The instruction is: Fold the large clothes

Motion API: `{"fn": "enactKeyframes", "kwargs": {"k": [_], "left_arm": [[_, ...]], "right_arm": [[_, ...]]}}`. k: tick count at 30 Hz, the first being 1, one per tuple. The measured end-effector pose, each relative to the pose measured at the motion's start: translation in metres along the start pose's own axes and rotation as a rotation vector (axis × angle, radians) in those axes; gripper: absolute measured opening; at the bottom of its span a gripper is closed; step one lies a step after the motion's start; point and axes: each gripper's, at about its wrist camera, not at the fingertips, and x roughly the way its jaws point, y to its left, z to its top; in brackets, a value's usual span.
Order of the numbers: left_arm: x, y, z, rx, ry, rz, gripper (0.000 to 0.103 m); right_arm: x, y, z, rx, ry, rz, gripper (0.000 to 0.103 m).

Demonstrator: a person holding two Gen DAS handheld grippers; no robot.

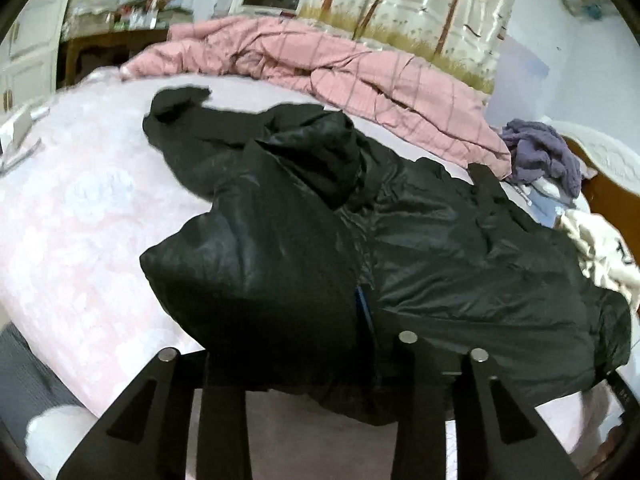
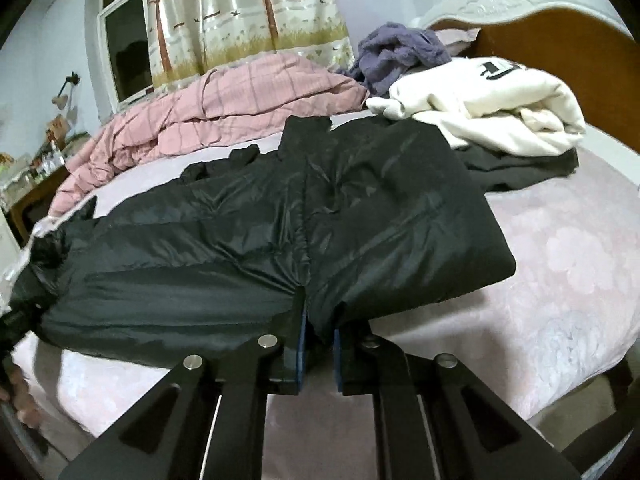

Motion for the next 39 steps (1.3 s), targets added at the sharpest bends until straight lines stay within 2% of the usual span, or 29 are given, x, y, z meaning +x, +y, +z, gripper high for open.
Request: {"fn": "enactKeyframes", "kwargs": {"k": [1, 2, 5, 6, 7, 8, 9, 11, 13, 14, 15, 17, 20, 23, 26, 29, 32, 35, 39], "left_arm": [[0.000, 0.002, -0.002, -0.001, -0.006, -0.011, 0.043], [0.001, 0.007, -0.002, -0.030, -0.002, -0.028, 0.053], [-0.002, 0.021, 0.000, -0.106, -0.018, -0.065, 0.057], [-0.007, 0.023, 0.002, -0.105, -0.040, -0.049, 0.064], [-0.013, 0.023, 0.003, -0.099, -0.071, -0.015, 0.068], [-0.020, 0.025, 0.005, -0.094, -0.107, 0.024, 0.077], [-0.027, 0.026, 0.006, -0.088, -0.140, 0.054, 0.080], [-0.042, 0.029, 0.010, -0.076, -0.197, 0.101, 0.082], [-0.061, 0.031, 0.016, -0.077, -0.276, 0.148, 0.088], [-0.070, 0.032, 0.019, -0.073, -0.318, 0.156, 0.093], [-0.081, 0.033, 0.024, -0.062, -0.384, 0.148, 0.099], [-0.093, 0.034, 0.036, -0.047, -0.462, 0.125, 0.101], [-0.099, 0.016, 0.063, -0.020, -0.470, 0.085, 0.101], [-0.100, -0.014, 0.085, 0.030, -0.455, 0.017, 0.101], [-0.095, -0.047, 0.102, 0.099, -0.473, 0.048, 0.101], [-0.073, -0.074, 0.114, 0.176, -0.410, 0.028, 0.102], [-0.029, -0.088, 0.113, 0.202, -0.303, 0.012, 0.102], [0.012, -0.084, 0.095, 0.195, -0.214, -0.016, 0.102], [0.057, -0.074, 0.070, 0.163, -0.053, -0.033, 0.101]], "right_arm": [[-0.001, -0.002, 0.000, 0.010, 0.001, 0.008, 0.009], [-0.003, -0.006, 0.000, 0.026, 0.000, 0.020, 0.009], [-0.006, -0.022, 0.002, 0.108, 0.006, 0.060, 0.014], [-0.007, -0.026, 0.002, 0.132, 0.008, 0.056, 0.022], [-0.008, -0.033, 0.003, 0.165, 0.005, 0.037, 0.033], [-0.009, -0.036, 0.003, 0.183, 0.000, 0.015, 0.040], [-0.012, -0.041, 0.004, 0.204, -0.014, -0.026, 0.055], [-0.021, -0.044, 0.007, 0.207, -0.076, -0.091, 0.059], [-0.034, -0.046, 0.012, 0.190, -0.157, -0.219, 0.062], [-0.043, -0.048, 0.014, 0.192, -0.213, -0.268, 0.063], [-0.050, -0.050, 0.015, 0.195, -0.248, -0.280, 0.064], [-0.061, -0.052, 0.022, 0.183, -0.293, -0.252, 0.067], [-0.062, -0.052, 0.037, 0.139, -0.263, -0.127, 0.067], [-0.057, -0.048, 0.062, 0.123, -0.215, 0.019, 0.067], [-0.047, -0.035, 0.095, 0.101, -0.170, 0.125, 0.067], [-0.032, -0.016, 0.129, 0.074, -0.125, 0.196, 0.067], [-0.001, 0.009, 0.160, 0.005, -0.049, 0.177, 0.067], [0.055, 0.036, 0.192, -0.073, 0.029, 0.113, 0.067], [0.139, 0.054, 0.231, -0.126, 0.157, 0.010, 0.067]]}}
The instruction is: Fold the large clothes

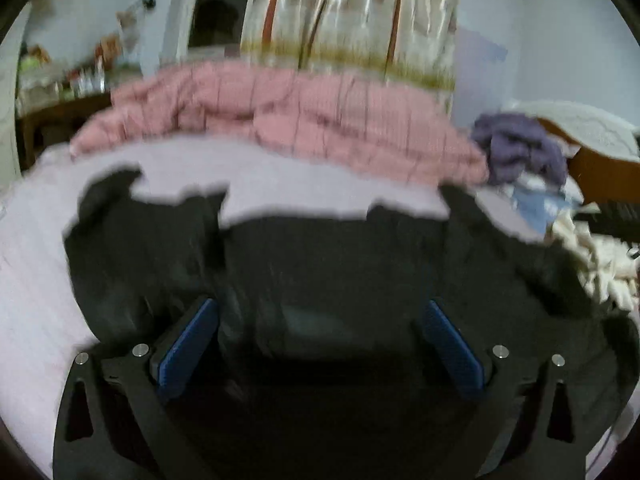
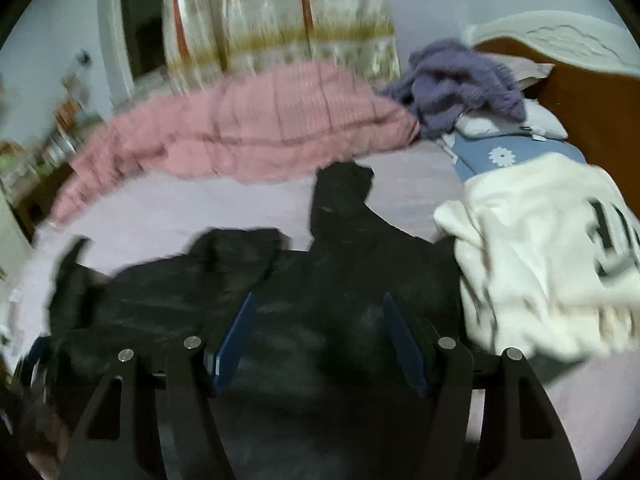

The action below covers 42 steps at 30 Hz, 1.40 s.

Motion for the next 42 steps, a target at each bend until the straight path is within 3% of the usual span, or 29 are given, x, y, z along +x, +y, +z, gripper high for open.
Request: {"fn": "enactKeyframes", "kwargs": {"k": [3, 5, 10, 12, 13, 15, 17, 19, 22, 25, 27, 30, 33, 36, 37, 42], "left_arm": [[0.024, -0.001, -0.014, -0.034, 0.089, 0.009, 0.101], [0.042, -0.007, -0.021, -0.003, 0.157, 0.015, 0.101], [0.043, -0.012, -0.021, 0.003, 0.168, 0.033, 0.102], [0.044, -0.014, -0.021, 0.008, 0.170, 0.036, 0.102], [0.043, -0.014, -0.021, 0.005, 0.169, 0.032, 0.102], [0.044, -0.013, -0.021, -0.003, 0.168, 0.025, 0.102], [0.044, -0.009, -0.019, -0.011, 0.163, 0.017, 0.102], [0.039, -0.005, -0.018, -0.028, 0.148, -0.006, 0.102], [0.028, 0.001, -0.016, -0.054, 0.121, -0.064, 0.102], [0.017, 0.004, -0.014, -0.063, 0.108, -0.107, 0.102], [0.007, 0.003, -0.009, -0.060, 0.085, -0.138, 0.102], [-0.015, 0.001, -0.001, -0.052, 0.010, -0.174, 0.102], [-0.035, 0.002, 0.003, -0.041, -0.073, -0.174, 0.102], [-0.045, 0.005, 0.004, -0.032, -0.121, -0.161, 0.102], [-0.046, 0.006, 0.003, -0.031, -0.129, -0.157, 0.102], [-0.040, 0.017, 0.003, -0.078, -0.120, -0.157, 0.102]], "right_arm": [[0.057, 0.005, 0.024, -0.015, 0.078, -0.035, 0.067], [0.093, 0.007, 0.028, -0.015, 0.140, -0.065, 0.067], [0.151, 0.001, 0.019, 0.043, 0.254, -0.095, 0.065], [0.158, 0.000, 0.014, 0.022, 0.269, -0.107, 0.054], [0.159, 0.001, 0.011, 0.001, 0.266, -0.113, 0.035], [0.148, -0.001, 0.009, -0.037, 0.226, -0.120, 0.008], [0.119, -0.005, 0.008, -0.052, 0.151, -0.088, 0.004], [0.080, -0.008, 0.003, -0.069, 0.092, -0.024, 0.004], [0.023, -0.020, -0.017, -0.113, 0.096, 0.025, 0.004], [-0.016, -0.043, -0.048, -0.172, 0.112, -0.020, 0.004], [-0.026, -0.061, -0.069, -0.209, 0.131, -0.099, 0.004], [-0.026, -0.082, -0.093, -0.230, 0.193, -0.168, 0.016], [-0.038, -0.089, -0.094, -0.138, 0.149, -0.155, 0.020], [-0.055, -0.074, -0.083, -0.081, 0.047, -0.107, 0.045], [-0.059, -0.064, -0.078, -0.082, 0.007, -0.081, 0.059], [-0.054, -0.005, -0.043, -0.148, -0.061, 0.035, 0.062]]}}
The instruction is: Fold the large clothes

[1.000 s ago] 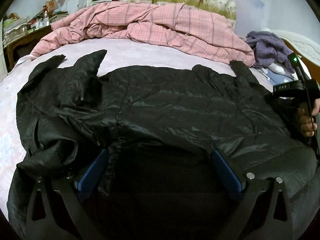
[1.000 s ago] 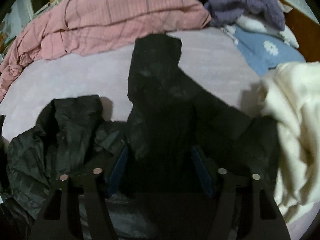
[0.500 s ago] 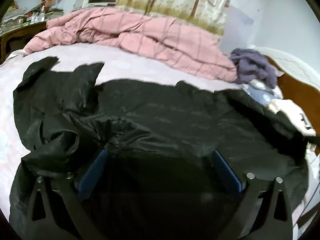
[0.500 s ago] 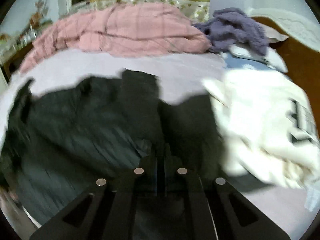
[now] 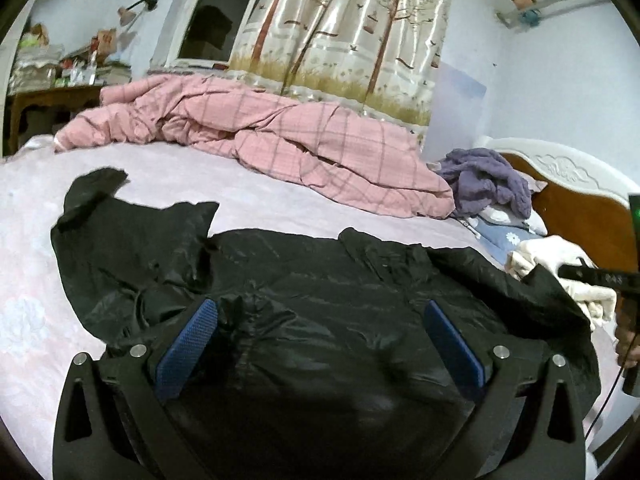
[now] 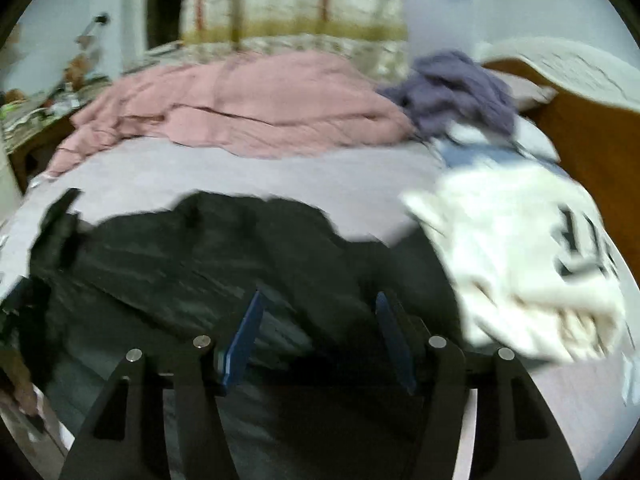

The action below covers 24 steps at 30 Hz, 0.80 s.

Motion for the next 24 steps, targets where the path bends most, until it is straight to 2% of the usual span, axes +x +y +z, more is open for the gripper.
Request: {"fn": "enactKeyframes", "kwargs": {"k": [1, 3, 5, 7, 8, 9, 10, 11, 12, 14, 16, 17, 18, 20, 21, 22, 23, 24], "left_arm": [[0.002, 0.003, 0.001, -0.013, 0.004, -0.005, 0.102], [0.003, 0.006, 0.001, -0.031, 0.006, -0.010, 0.102], [0.004, 0.008, 0.000, -0.036, 0.003, -0.014, 0.102], [0.005, 0.009, -0.001, -0.033, -0.004, -0.007, 0.102], [0.006, 0.010, -0.002, -0.032, -0.005, -0.002, 0.102], [0.009, 0.011, -0.002, -0.032, -0.002, 0.004, 0.102], [0.011, 0.012, -0.003, -0.035, 0.004, 0.011, 0.102], [0.012, 0.013, -0.003, -0.040, 0.008, 0.011, 0.102], [0.012, 0.013, -0.003, -0.048, 0.009, 0.001, 0.102], [0.012, 0.012, -0.003, -0.052, 0.009, -0.014, 0.102], [0.011, 0.009, -0.002, -0.047, 0.008, -0.031, 0.102], [0.010, 0.008, -0.003, -0.043, 0.007, -0.033, 0.102], [0.010, 0.006, -0.003, -0.038, 0.008, -0.033, 0.102], [0.009, 0.003, -0.005, -0.034, 0.011, -0.038, 0.102], [0.009, 0.002, -0.005, -0.033, 0.012, -0.041, 0.102], [0.008, 0.001, -0.006, -0.030, 0.012, -0.045, 0.102], [0.007, 0.000, -0.006, -0.025, 0.010, -0.048, 0.102], [0.006, -0.002, -0.005, -0.018, 0.006, -0.048, 0.102]], "right_arm": [[0.011, 0.009, 0.008, -0.012, 0.015, 0.004, 0.067], [0.043, 0.025, 0.020, -0.040, 0.091, -0.019, 0.069], [0.091, 0.033, 0.025, -0.073, 0.206, -0.080, 0.069], [0.143, 0.040, 0.020, -0.126, 0.358, -0.250, 0.069], [0.163, 0.039, 0.015, -0.155, 0.408, -0.343, 0.066], [0.168, 0.040, 0.014, -0.178, 0.400, -0.362, 0.056], [0.166, 0.040, 0.015, -0.196, 0.369, -0.357, 0.021], [0.153, 0.037, 0.019, -0.176, 0.308, -0.329, 0.009], [0.138, 0.033, 0.022, -0.139, 0.249, -0.284, 0.009], [0.094, 0.023, 0.034, -0.051, 0.112, -0.119, 0.008], [0.050, 0.014, 0.046, 0.018, 0.033, 0.140, 0.008], [0.033, 0.007, 0.051, 0.047, 0.020, 0.285, 0.008], [0.016, -0.001, 0.057, 0.073, 0.025, 0.467, 0.008], [0.007, -0.006, 0.063, 0.087, 0.063, 0.656, 0.008], [0.006, -0.007, 0.065, 0.098, 0.075, 0.681, 0.015], [0.009, -0.007, 0.065, 0.106, 0.081, 0.640, 0.032], [0.013, -0.005, 0.064, 0.107, 0.091, 0.557, 0.051], [0.019, 0.000, 0.060, 0.101, 0.100, 0.454, 0.086]]}}
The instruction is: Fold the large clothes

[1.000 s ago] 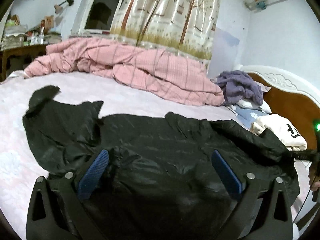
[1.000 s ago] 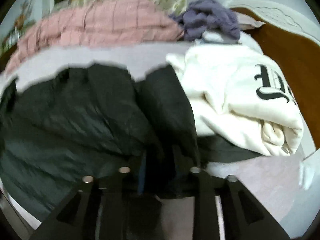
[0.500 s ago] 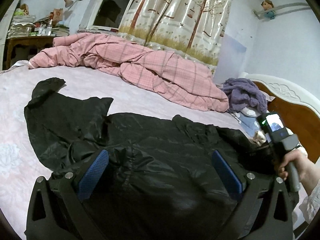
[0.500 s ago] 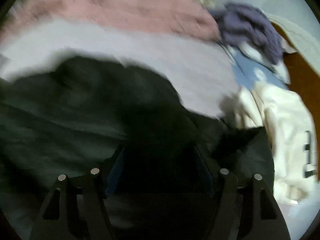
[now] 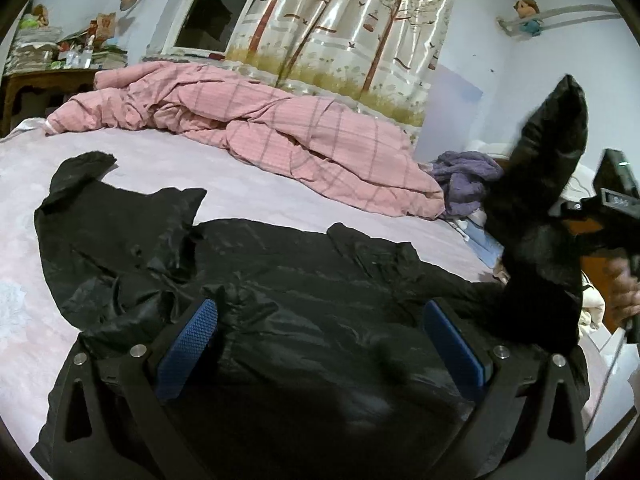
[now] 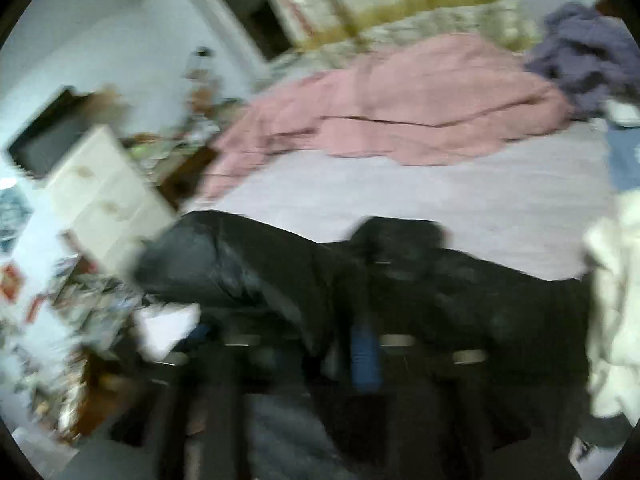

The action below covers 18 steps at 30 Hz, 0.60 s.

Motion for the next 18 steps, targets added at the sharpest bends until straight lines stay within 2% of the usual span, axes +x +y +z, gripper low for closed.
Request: {"fn": "enactKeyframes", "kwargs": {"k": [1, 2, 4, 7, 9, 12, 14, 16, 18], "left_arm": [[-0.001, -0.001, 0.000, 0.008, -0.004, 0.002, 0.102], [-0.002, -0.002, 0.000, 0.016, -0.005, 0.003, 0.102], [-0.002, -0.002, 0.001, 0.025, 0.003, -0.007, 0.102], [0.002, 0.002, 0.000, 0.013, 0.030, -0.028, 0.102], [0.007, 0.005, -0.002, -0.009, 0.054, -0.041, 0.102], [0.015, 0.008, -0.003, -0.054, 0.091, -0.081, 0.102], [0.018, 0.006, -0.002, -0.071, 0.111, -0.111, 0.101], [0.021, 0.000, 0.003, -0.064, 0.133, -0.169, 0.095], [0.035, -0.010, 0.018, -0.023, 0.212, -0.214, 0.091]], "right_arm": [[0.007, 0.000, -0.005, -0.007, -0.009, -0.063, 0.092], [0.013, -0.001, -0.010, -0.013, -0.008, -0.080, 0.092], [0.022, -0.006, -0.022, 0.014, 0.007, -0.061, 0.092], [0.020, -0.007, -0.045, 0.068, -0.046, -0.049, 0.092], [0.015, 0.003, -0.064, 0.064, -0.112, -0.116, 0.092], [0.000, 0.026, -0.094, -0.041, -0.210, -0.312, 0.092], [-0.009, 0.045, -0.119, -0.090, -0.299, -0.396, 0.092], [-0.021, 0.048, -0.136, -0.058, -0.345, -0.388, 0.092], [-0.032, 0.045, -0.153, 0.018, -0.392, -0.350, 0.092]]}}
